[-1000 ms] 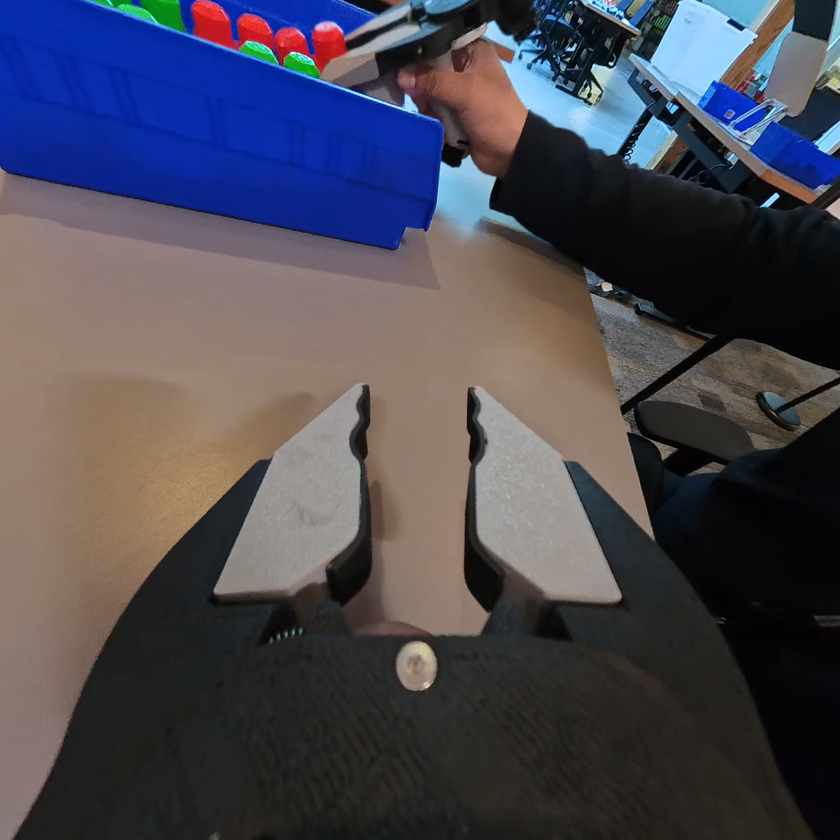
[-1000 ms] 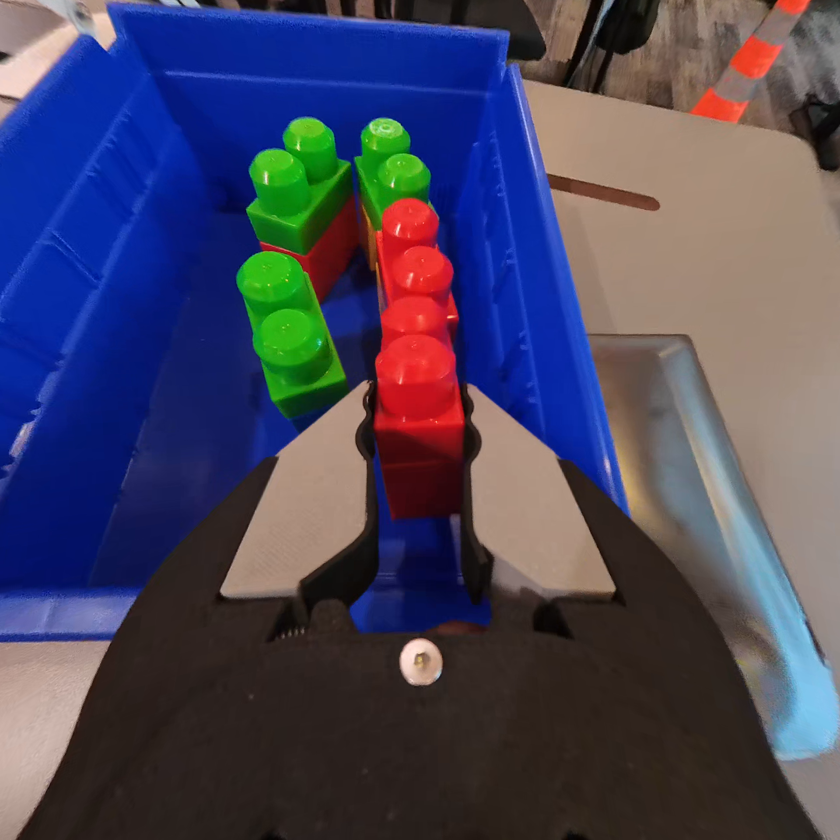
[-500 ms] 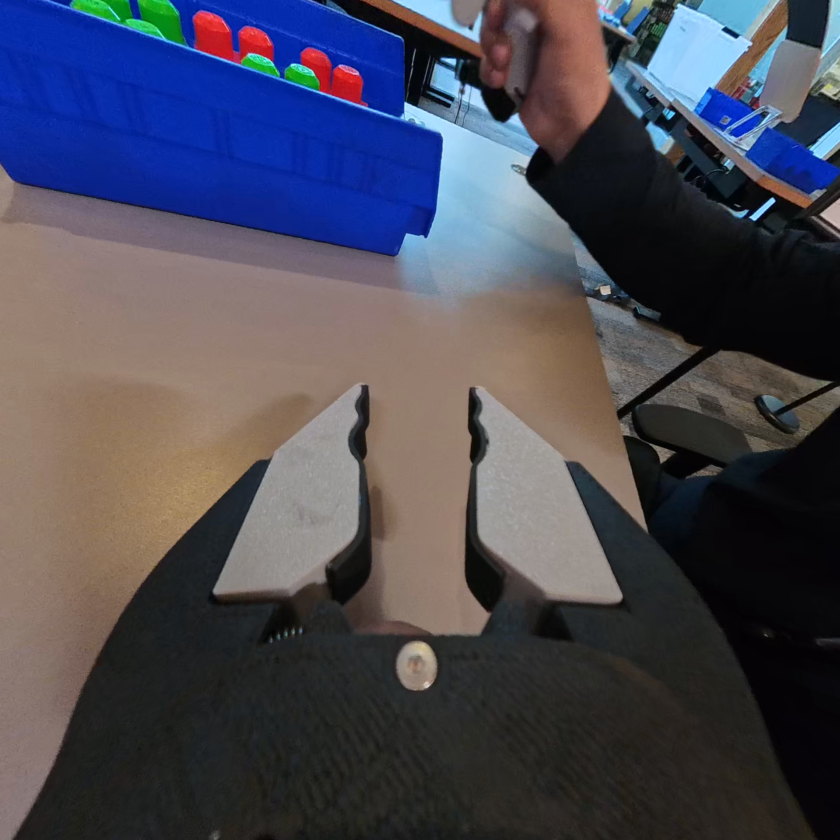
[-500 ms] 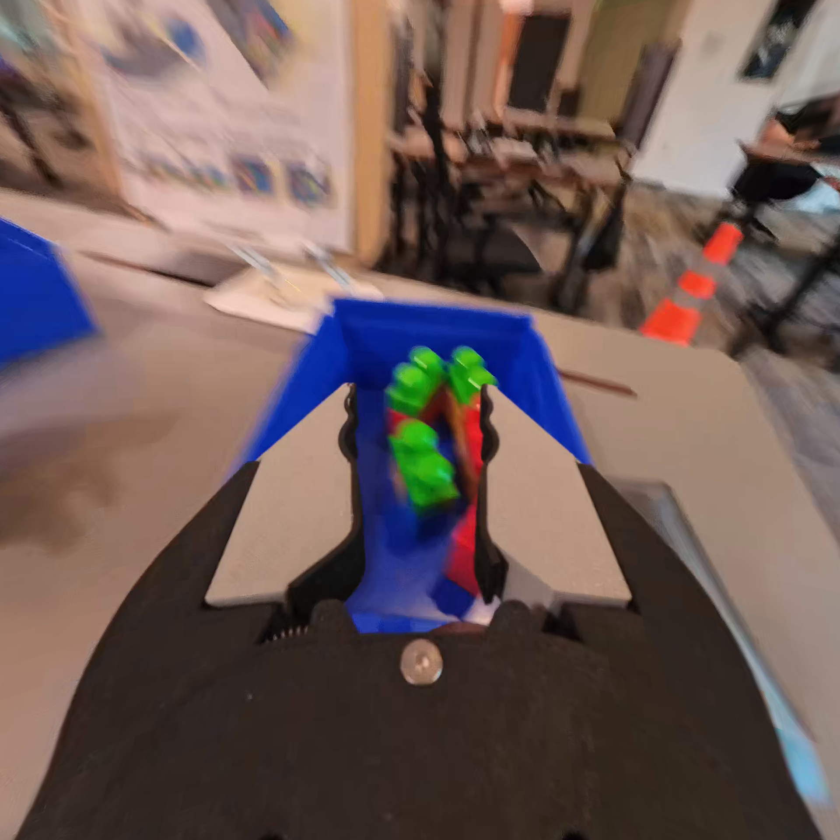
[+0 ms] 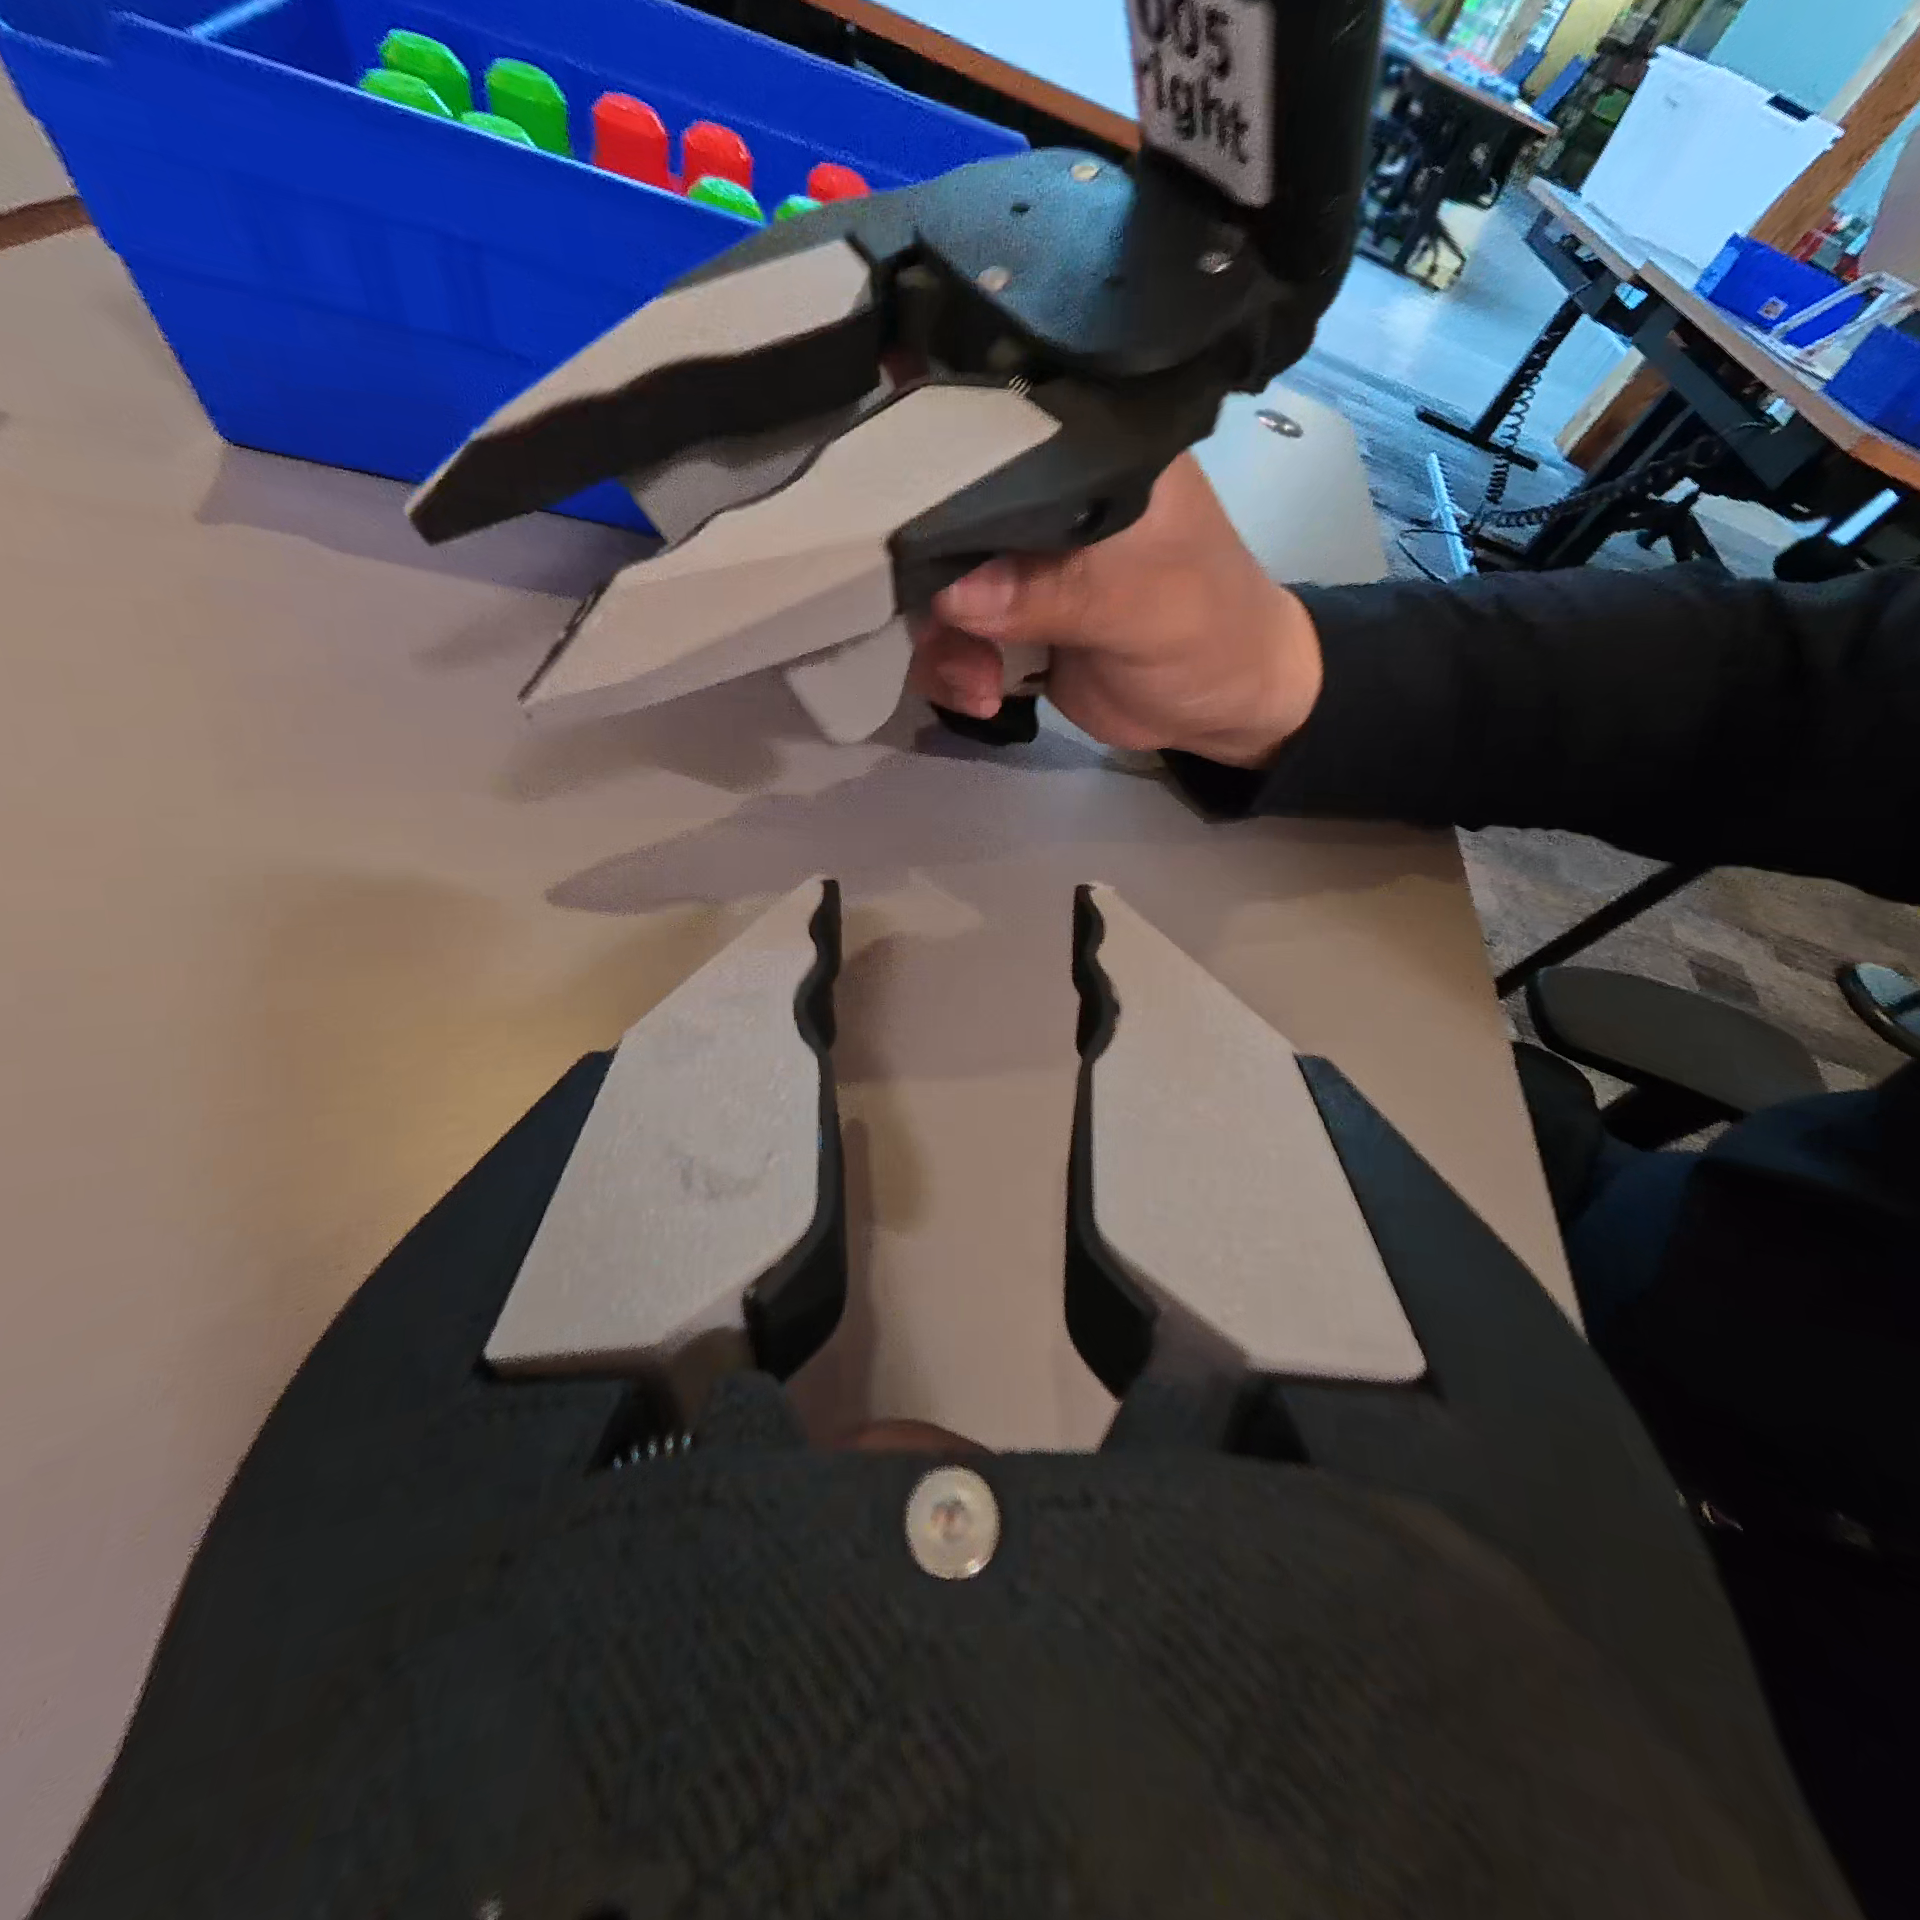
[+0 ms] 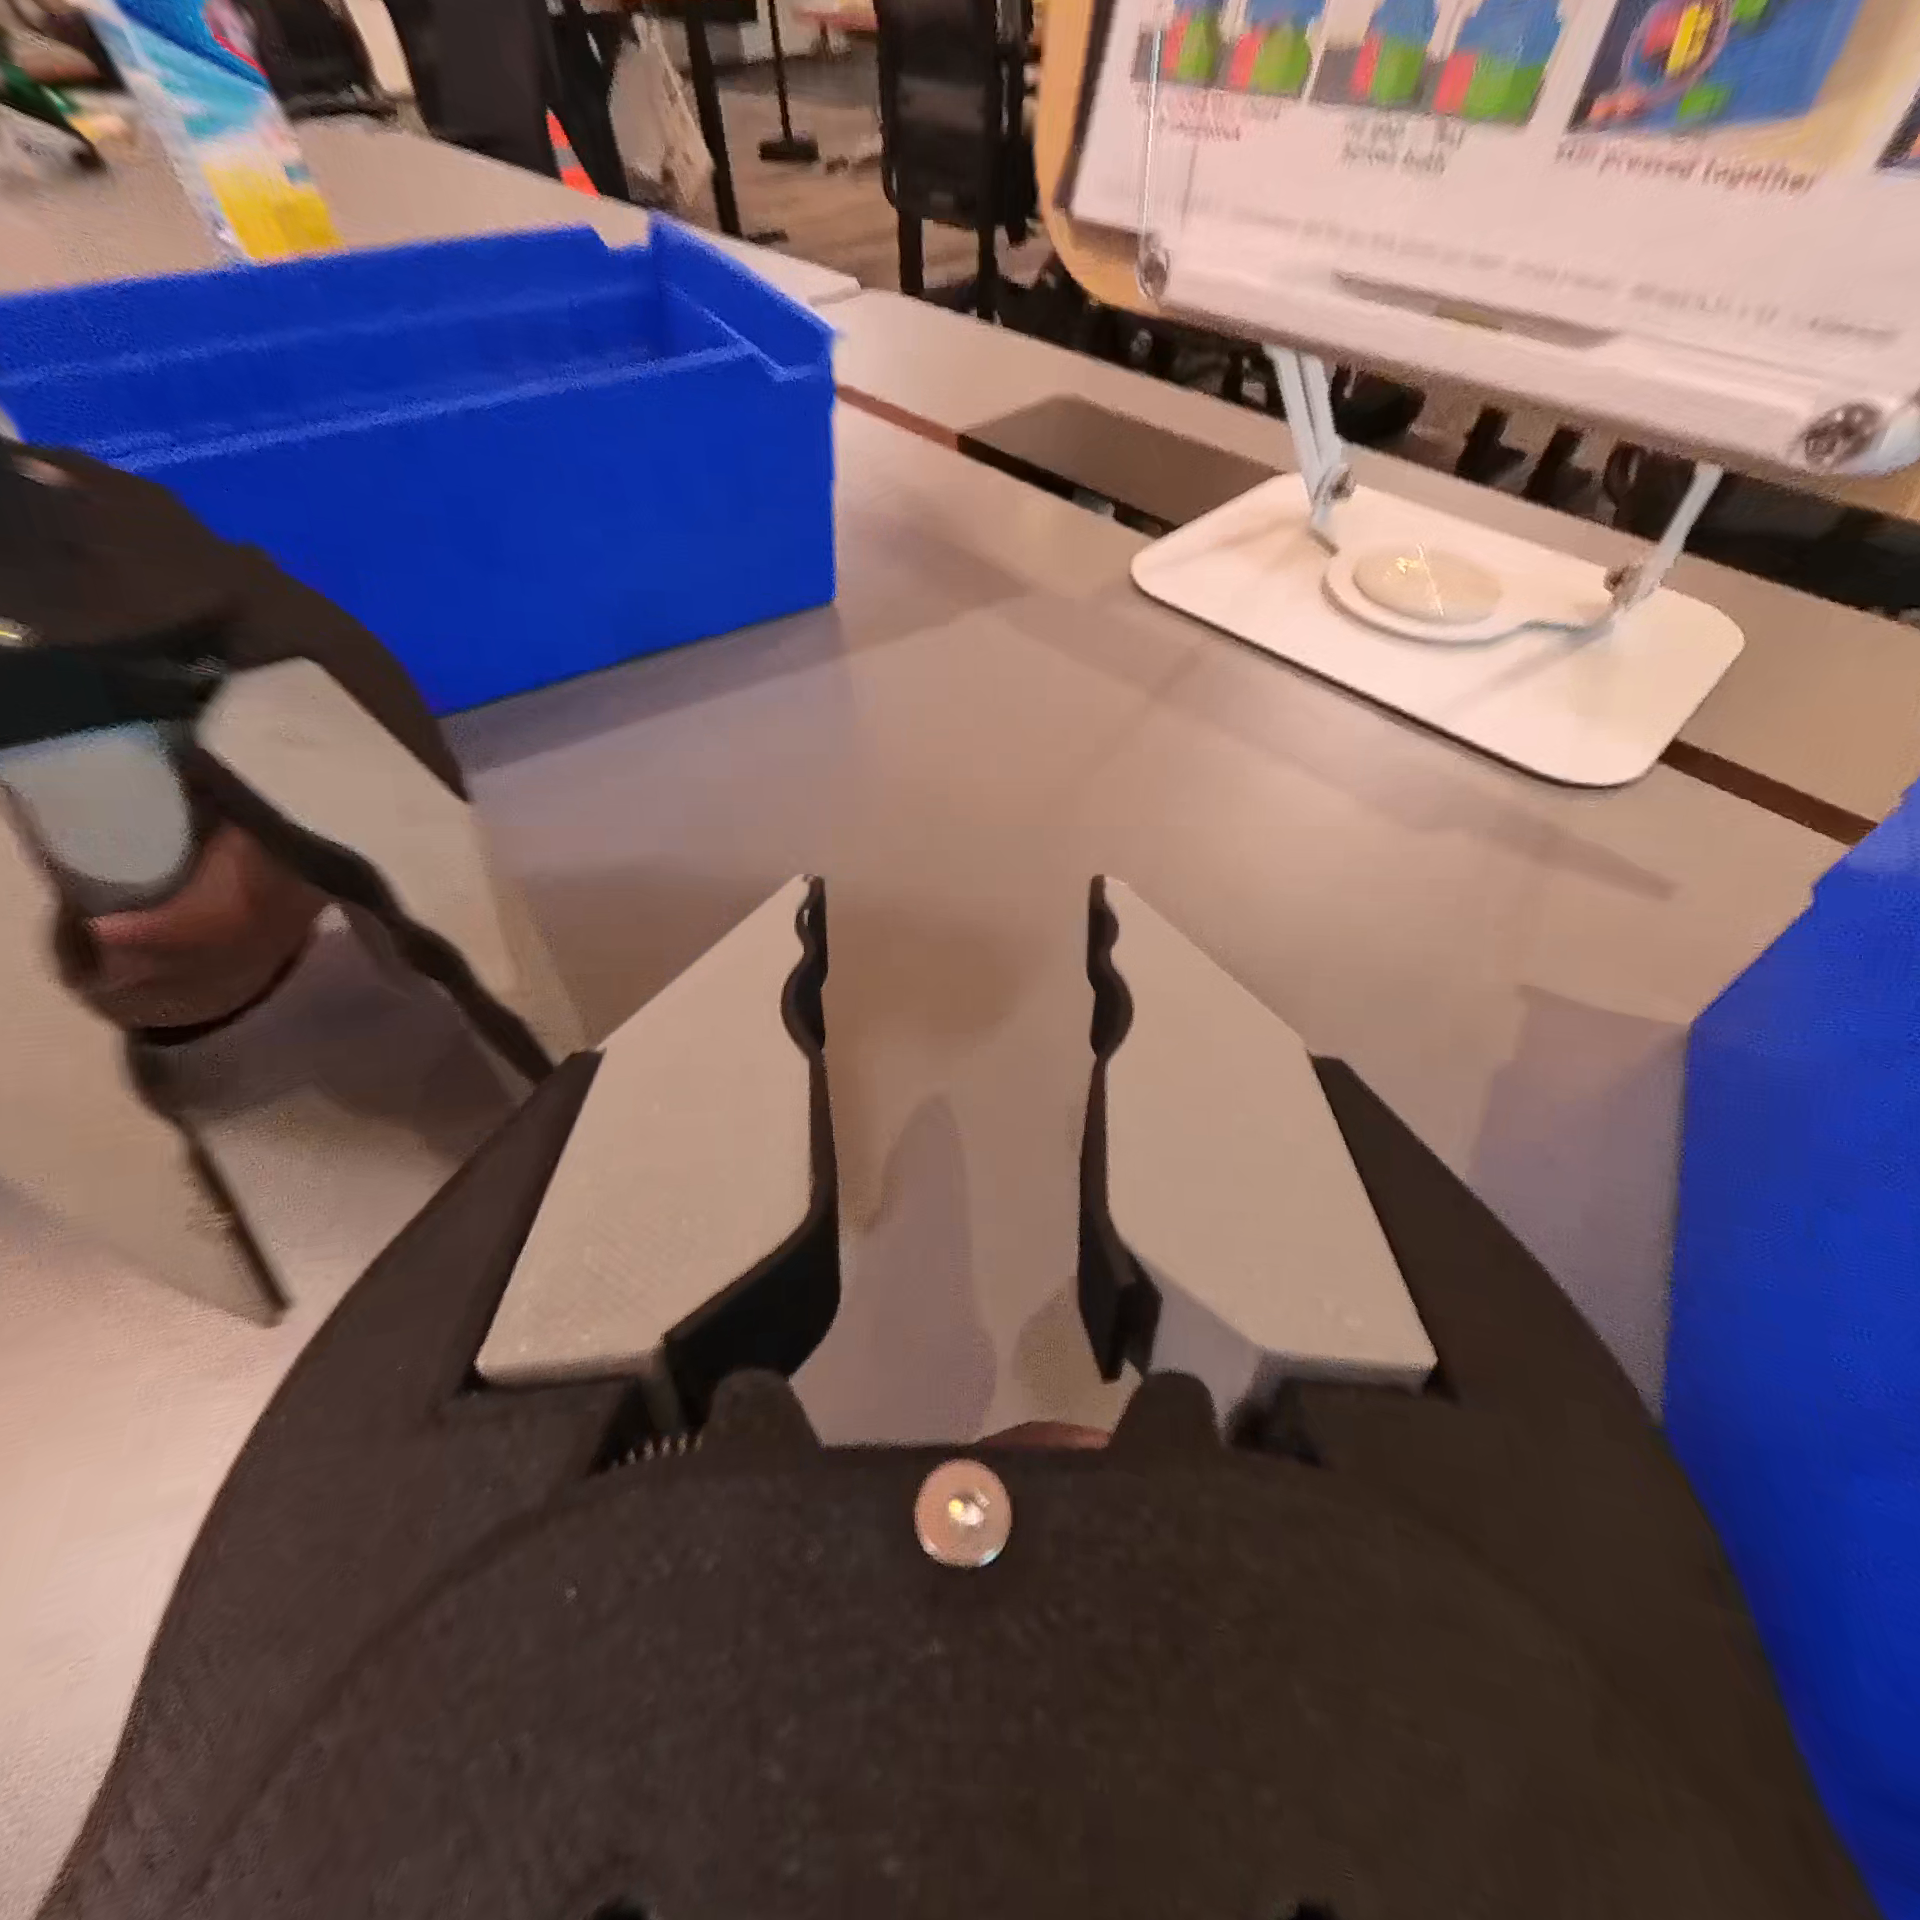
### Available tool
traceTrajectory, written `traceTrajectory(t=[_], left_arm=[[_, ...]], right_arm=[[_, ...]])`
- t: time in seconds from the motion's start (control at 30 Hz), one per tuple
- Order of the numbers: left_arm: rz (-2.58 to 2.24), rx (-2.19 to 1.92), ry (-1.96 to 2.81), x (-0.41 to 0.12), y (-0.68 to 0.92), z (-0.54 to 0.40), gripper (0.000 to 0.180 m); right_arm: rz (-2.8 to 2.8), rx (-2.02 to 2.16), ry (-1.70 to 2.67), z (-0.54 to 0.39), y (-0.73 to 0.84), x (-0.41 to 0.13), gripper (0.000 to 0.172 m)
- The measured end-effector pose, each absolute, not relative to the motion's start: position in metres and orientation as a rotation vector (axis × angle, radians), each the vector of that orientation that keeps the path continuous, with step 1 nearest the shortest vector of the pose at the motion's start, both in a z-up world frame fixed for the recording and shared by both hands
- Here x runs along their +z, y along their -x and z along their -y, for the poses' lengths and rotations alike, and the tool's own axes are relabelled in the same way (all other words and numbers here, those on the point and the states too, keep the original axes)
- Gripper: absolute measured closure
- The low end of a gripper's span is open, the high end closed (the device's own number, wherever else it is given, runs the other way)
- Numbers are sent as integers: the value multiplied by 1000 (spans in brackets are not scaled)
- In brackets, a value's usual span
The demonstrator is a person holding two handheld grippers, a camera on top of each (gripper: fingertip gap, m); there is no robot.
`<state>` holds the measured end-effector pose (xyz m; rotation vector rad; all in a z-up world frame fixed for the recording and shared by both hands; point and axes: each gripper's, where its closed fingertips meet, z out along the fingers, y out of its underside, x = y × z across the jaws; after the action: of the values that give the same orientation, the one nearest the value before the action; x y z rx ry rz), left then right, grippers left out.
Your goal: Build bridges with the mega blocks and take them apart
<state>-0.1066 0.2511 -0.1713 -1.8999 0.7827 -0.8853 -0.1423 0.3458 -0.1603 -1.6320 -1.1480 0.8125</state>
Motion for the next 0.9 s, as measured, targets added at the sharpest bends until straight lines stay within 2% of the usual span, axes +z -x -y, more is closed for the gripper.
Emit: traceTrajectory(t=[0.13, 0.3, 0.43, 0.63, 0.73, 0.9], left_arm=[[-736, -865, 1876, -164, 111, -256, 138], [-708, -832, 1807, -143, 112, -253, 133], [-546, -815, 1622, -80, 134, -233, 124], [-201, -401, 1689, -5, 292, -223, 120], [-72, -237, 1842, -22, 373, -233, 126], [3, -293, 2197, -123, 407, -259, 121]], right_arm=[[1107, 611, 1576, -378, 131, -171, 128], [1113, 683, 1566, -366, 131, -166, 125], [1159, 636, 1535, -359, 133, -167, 126], [1159, 722, 1571, -355, 135, -170, 126], [1154, 770, 1599, -355, 137, -173, 126], [1154, 772, 1606, -355, 137, -174, 126]])
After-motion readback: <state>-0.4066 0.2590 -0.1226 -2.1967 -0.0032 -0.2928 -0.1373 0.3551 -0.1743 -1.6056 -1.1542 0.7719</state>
